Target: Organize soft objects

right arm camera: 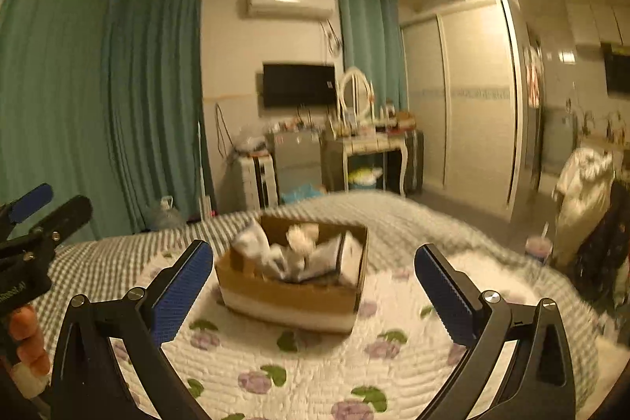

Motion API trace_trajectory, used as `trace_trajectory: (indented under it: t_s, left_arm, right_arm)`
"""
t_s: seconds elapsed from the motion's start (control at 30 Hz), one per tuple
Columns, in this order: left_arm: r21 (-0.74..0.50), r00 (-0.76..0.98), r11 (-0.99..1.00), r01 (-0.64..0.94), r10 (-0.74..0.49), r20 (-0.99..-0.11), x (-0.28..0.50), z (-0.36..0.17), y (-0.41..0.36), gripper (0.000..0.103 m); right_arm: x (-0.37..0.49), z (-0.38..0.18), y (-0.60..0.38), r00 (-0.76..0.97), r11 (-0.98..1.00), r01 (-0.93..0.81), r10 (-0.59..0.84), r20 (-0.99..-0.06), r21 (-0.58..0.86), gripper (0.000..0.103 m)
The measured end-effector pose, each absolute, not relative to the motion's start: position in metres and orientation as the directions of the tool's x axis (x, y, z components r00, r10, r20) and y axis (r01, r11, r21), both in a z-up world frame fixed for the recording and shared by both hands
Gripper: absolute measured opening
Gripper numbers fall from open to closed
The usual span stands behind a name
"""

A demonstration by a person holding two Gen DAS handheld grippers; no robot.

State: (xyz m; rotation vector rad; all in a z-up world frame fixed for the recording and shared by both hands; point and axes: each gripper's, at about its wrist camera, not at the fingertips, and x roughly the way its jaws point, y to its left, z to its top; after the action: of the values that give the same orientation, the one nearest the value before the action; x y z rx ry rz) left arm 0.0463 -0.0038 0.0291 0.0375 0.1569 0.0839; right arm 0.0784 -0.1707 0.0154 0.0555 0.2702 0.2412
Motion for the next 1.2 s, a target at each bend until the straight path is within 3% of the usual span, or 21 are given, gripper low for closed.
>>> trace_trajectory:
  t_s: [0.17, 1.2]
  left_arm:
    - [0.061, 0.981, 0.995, -0.075, 0.085, -0.174, 0.046, 0.022, -0.007, 0.097]
    - [0.041, 0.97, 0.998, -0.048, 0.056, -0.237, 0.052, 0.011, -0.003, 0.097]
  right_arm:
    - [0.091, -0.001, -0.179, 0.926, 0.973, -0.197, 0.225, -0.304, 0.118, 0.103]
    - [0.078, 0.005, -0.168, 0.927, 0.976, -0.202, 0.217, -0.307, 0.08, 0.103]
